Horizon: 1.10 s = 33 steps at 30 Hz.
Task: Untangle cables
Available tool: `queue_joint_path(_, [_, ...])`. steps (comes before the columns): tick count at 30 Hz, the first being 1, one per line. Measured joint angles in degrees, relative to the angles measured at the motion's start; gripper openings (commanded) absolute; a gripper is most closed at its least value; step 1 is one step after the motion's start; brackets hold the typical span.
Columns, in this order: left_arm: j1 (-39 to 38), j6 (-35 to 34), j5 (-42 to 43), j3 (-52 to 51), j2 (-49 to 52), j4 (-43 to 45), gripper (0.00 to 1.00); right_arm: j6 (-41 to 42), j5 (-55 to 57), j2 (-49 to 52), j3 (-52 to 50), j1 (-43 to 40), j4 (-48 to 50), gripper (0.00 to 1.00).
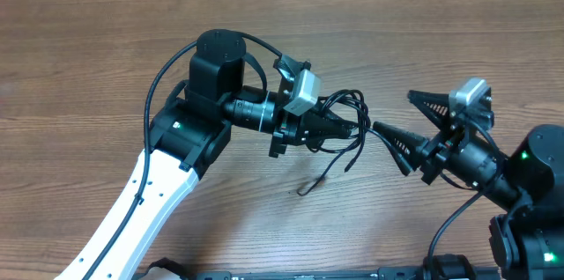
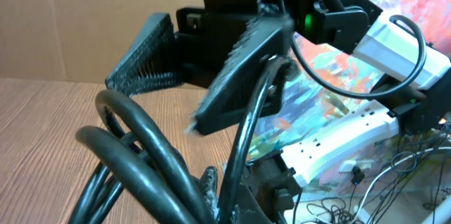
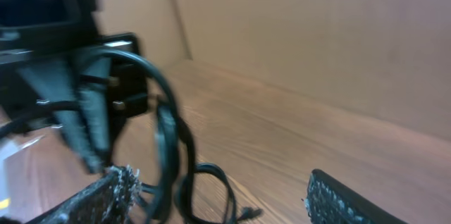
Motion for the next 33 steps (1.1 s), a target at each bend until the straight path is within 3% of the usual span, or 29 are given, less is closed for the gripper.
queue_joint_path(6, [-0.85, 0.09, 2.91, 0.0, 0.0, 0.02, 0.04, -0.17, -4.98, -0.04, 0.02, 0.0, 5.07, 0.77])
queue_joint_path(20, [-7.82, 2.12, 3.63, 0.0, 0.0, 0.0, 0.04, -0.26, -8.81, -0.04, 0.02, 0.0, 5.84, 0.7])
queue_joint_path(28, [-13.42, 2.6, -0.26, 0.0, 0.0, 0.42, 0.04, -0.9, -10.4, 1.84, 0.02, 0.13, 6.08, 0.51])
queue_joint_path(33, [-15.3, 2.62, -3.85, 0.0, 0.0, 0.61, 0.04, -0.92, -9.77, 2.75, 0.02, 0.46, 7.34, 0.51])
